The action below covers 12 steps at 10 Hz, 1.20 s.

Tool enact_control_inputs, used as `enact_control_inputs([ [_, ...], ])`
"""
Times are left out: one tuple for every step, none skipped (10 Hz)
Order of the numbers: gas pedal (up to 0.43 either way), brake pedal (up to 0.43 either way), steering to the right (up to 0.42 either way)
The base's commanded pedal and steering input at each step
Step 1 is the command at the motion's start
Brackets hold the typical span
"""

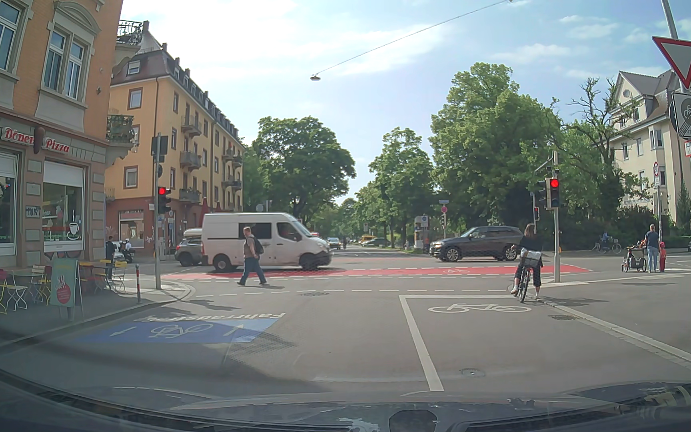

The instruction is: Follow the waypoints while adhering to traffic rules and regulations

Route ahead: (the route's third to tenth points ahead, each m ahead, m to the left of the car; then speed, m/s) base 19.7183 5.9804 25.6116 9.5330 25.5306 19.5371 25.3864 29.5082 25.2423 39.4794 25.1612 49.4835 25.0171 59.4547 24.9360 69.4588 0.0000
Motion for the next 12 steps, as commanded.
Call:
enact_control_inputs([
  [0.0, 0.287, -0.014],
  [0.0, 0.287, -0.014],
  [0.0, 0.287, -0.014],
  [0.0, 0.287, -0.014],
  [0.0, 0.287, -0.014],
  [0.0, 0.287, -0.014],
  [0.0, 0.287, -0.014],
  [0.0, 0.287, -0.014],
  [0.0, 0.287, -0.014],
  [0.0, 0.287, -0.014],
  [0.0, 0.287, -0.014],
  [0.0, 0.287, -0.014],
])
